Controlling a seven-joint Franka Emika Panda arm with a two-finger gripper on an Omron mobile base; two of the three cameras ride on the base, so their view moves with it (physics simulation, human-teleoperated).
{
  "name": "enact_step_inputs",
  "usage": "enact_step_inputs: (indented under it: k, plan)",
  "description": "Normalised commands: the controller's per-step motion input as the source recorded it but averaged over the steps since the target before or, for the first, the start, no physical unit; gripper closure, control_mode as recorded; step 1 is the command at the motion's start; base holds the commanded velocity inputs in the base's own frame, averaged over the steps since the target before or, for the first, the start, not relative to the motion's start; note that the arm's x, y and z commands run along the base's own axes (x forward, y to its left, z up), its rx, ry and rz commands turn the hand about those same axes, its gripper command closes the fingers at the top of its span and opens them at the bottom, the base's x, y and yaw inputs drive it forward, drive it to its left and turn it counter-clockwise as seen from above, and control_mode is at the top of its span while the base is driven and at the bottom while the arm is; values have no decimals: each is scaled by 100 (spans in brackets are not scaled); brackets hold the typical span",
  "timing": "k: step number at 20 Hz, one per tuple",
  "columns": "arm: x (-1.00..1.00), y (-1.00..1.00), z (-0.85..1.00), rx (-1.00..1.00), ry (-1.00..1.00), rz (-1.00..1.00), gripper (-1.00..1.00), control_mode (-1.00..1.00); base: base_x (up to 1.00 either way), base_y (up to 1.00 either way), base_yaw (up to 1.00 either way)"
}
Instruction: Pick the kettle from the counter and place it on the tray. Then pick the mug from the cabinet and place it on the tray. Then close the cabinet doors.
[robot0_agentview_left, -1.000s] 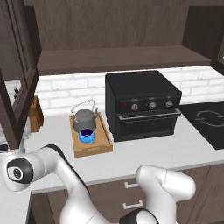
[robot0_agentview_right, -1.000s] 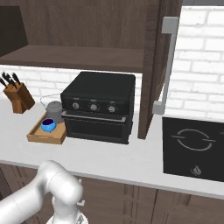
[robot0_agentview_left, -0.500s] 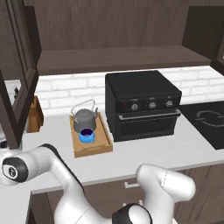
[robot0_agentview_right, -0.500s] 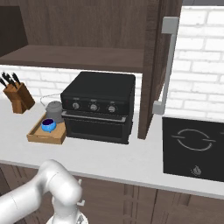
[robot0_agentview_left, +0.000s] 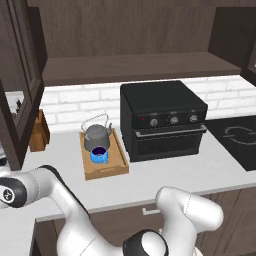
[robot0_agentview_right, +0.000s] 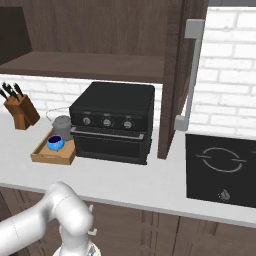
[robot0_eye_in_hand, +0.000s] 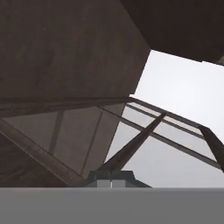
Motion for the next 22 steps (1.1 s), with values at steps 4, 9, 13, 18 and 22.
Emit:
enact_step_inputs:
  k: [4, 9, 13, 18, 22]
  plan:
    - [-5, -43, 14, 9, 0, 0, 100, -100, 0, 0, 0]
    - [-15, -54, 23, 7, 0, 0, 100, -100, 0, 0, 0]
    - [-9, -53, 31, 5, 0, 1, 100, -100, 0, 0, 0]
    - [-1, -68, 24, 2, 1, 3, 100, -100, 0, 0, 0]
    - [0, -83, 14, 1, 4, 9, 100, -100, 0, 0, 0]
